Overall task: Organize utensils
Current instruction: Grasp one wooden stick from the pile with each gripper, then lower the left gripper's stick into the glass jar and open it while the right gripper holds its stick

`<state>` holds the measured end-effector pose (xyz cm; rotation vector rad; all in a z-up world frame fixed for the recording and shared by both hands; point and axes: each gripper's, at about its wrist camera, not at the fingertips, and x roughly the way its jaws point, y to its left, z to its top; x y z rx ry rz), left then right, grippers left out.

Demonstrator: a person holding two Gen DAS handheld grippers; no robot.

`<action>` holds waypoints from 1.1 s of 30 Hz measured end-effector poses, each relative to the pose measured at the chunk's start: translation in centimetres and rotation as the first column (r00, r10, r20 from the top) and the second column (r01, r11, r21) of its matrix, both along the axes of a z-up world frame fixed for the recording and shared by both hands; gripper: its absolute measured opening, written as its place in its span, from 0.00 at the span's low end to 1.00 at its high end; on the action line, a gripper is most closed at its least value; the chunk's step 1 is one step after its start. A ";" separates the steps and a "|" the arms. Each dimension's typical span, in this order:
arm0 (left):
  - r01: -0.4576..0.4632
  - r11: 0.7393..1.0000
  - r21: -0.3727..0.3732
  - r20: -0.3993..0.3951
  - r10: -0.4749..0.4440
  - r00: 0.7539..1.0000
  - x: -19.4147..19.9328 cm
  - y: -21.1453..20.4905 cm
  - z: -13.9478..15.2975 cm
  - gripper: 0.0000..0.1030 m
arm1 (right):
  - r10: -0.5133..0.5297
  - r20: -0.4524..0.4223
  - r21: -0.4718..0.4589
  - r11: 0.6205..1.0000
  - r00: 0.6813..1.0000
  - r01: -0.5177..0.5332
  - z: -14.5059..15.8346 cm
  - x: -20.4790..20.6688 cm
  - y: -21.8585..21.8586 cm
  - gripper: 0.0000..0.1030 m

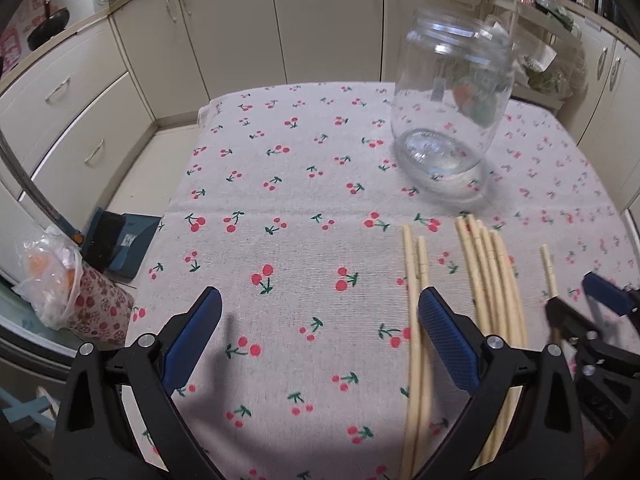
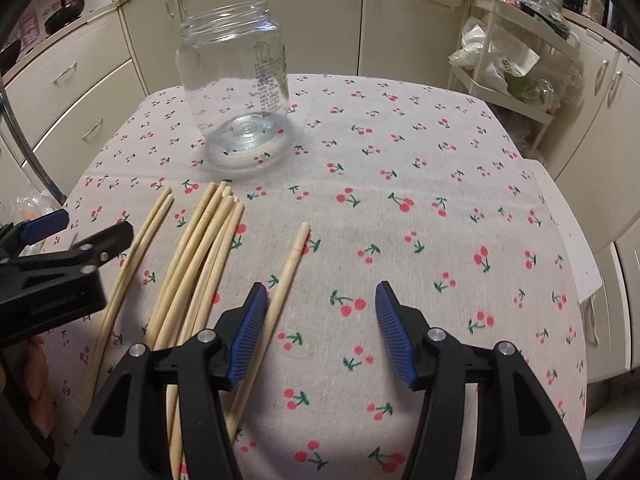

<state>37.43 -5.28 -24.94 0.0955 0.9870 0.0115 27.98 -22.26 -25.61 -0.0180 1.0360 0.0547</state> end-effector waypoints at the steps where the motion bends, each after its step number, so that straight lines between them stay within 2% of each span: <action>1: 0.005 1.000 0.004 0.001 -0.005 1.000 0.1 0.0 -0.1 0.92 | 0.004 0.004 0.003 1.000 1.000 -0.004 0.0 0.0 -0.1 0.52; 3: 0.015 1.000 0.019 0.007 -0.015 1.000 0.2 -0.3 -0.3 0.92 | 0.013 0.011 0.006 1.000 1.000 -0.013 0.0 0.0 0.0 0.47; 8: 0.046 0.997 0.058 0.023 -0.047 0.999 0.5 -1.6 -0.5 0.89 | 0.032 0.011 0.023 0.999 0.999 -0.032 0.1 0.2 0.1 0.24; 11: 0.061 0.998 0.034 0.020 -0.062 0.998 1.2 -1.8 -0.3 0.78 | 0.028 0.001 0.055 0.998 1.000 -0.028 0.1 0.4 -0.4 0.19; 13: 0.078 0.996 0.032 0.020 -0.078 0.997 1.4 -2.2 -0.2 0.73 | 0.023 -0.018 0.091 0.996 1.000 -0.021 0.2 0.7 -1.0 0.18; 15: 0.098 0.994 0.039 0.022 -0.099 0.995 1.6 -2.8 -0.1 0.66 | 0.033 -0.031 0.089 0.996 0.999 -0.030 0.2 1.0 -0.9 0.18; 18: 0.127 0.992 0.011 0.013 -0.127 0.992 1.9 -3.1 0.0 0.54 | 0.053 -0.036 0.076 0.996 0.998 -0.050 0.2 1.4 -0.7 0.18; 20: 0.149 0.989 -0.021 -0.001 -0.149 0.989 2.0 -3.2 0.1 0.37 | 0.056 -0.033 0.088 0.995 0.998 -0.053 0.1 1.3 -0.8 0.12; 21: 0.167 0.985 -0.037 -0.013 -0.168 0.986 2.1 -3.3 0.2 0.33 | 0.055 -0.030 0.101 0.994 0.998 -0.052 0.1 1.3 -0.9 0.11; 23: 0.197 0.978 -0.062 -0.042 -0.200 0.979 2.1 -3.6 0.4 0.12 | 0.052 -0.030 0.133 0.990 0.998 -0.048 0.0 1.2 -1.2 0.06; 24: 0.203 0.976 -0.079 -0.057 -0.208 0.977 2.2 -3.7 0.5 0.06 | 0.048 -0.031 0.154 0.987 0.998 -0.042 0.0 1.2 -1.4 0.06; 27: 0.208 0.966 -0.154 -0.081 -0.222 0.972 2.2 -3.2 1.1 0.04 | 0.031 -0.038 0.215 0.976 0.999 -0.022 0.0 1.1 -2.1 0.06; 33: 0.202 0.961 -0.188 0.040 -0.198 0.979 0.9 -1.5 6.1 0.04 | 0.013 -0.012 0.302 0.953 1.000 -0.009 0.9 0.8 -2.9 0.06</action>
